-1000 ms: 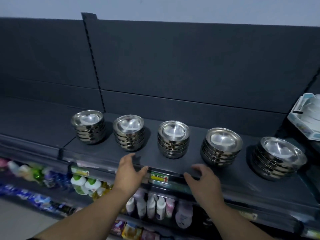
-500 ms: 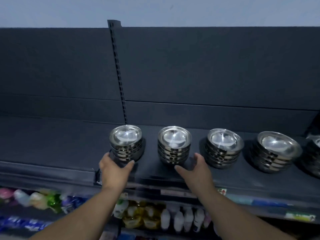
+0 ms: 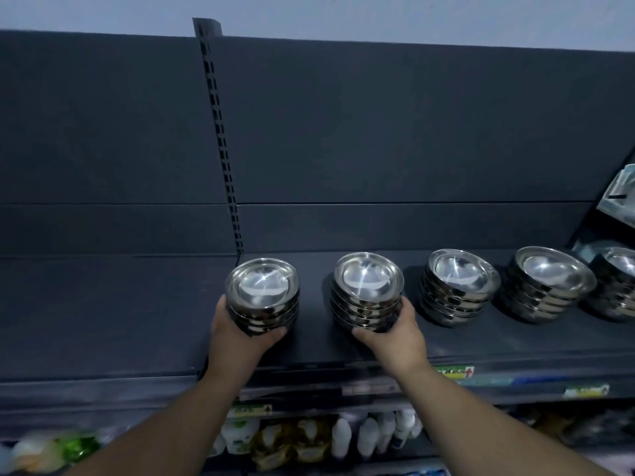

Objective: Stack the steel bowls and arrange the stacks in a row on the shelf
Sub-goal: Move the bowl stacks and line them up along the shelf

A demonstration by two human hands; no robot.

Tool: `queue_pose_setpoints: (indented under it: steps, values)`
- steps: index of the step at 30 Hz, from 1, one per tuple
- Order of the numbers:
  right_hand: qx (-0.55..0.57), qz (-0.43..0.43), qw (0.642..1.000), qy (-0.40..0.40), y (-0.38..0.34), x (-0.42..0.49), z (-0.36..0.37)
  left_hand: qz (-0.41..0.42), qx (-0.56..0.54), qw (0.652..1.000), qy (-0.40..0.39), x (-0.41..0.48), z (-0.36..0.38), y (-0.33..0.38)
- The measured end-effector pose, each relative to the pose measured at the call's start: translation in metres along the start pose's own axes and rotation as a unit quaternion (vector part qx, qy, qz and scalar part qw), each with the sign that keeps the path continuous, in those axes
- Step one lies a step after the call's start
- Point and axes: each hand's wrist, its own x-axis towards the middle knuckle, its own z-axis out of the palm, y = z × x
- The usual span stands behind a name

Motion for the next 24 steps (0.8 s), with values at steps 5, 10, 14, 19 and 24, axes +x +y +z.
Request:
queue_pose_setpoints:
  steps: [5, 10, 14, 19, 24]
  values:
    - [-0.002, 0.011, 1.000, -0.005, 0.003, 0.007, 0.006, 0.010, -0.025, 0.999, -0.031, 0.006, 0.002, 0.001]
    - [0.022, 0.006, 1.000, -0.002, 0.005, 0.009, 0.014, 0.005, -0.026, 0.999, -0.039, 0.011, 0.002, 0.000]
    - [0.032, -0.003, 0.999, 0.000, 0.005, 0.012, 0.018, 0.017, -0.028, 0.998, -0.047, 0.013, 0.001, -0.001]
    - [0.040, -0.009, 0.999, 0.002, 0.004, 0.017, 0.023, 0.029, -0.020, 0.998, -0.047, 0.017, 0.001, -0.009]
    - [0.039, -0.012, 0.999, 0.007, 0.003, 0.021, 0.026, 0.025, -0.014, 0.999, -0.040, 0.018, 0.004, -0.011]
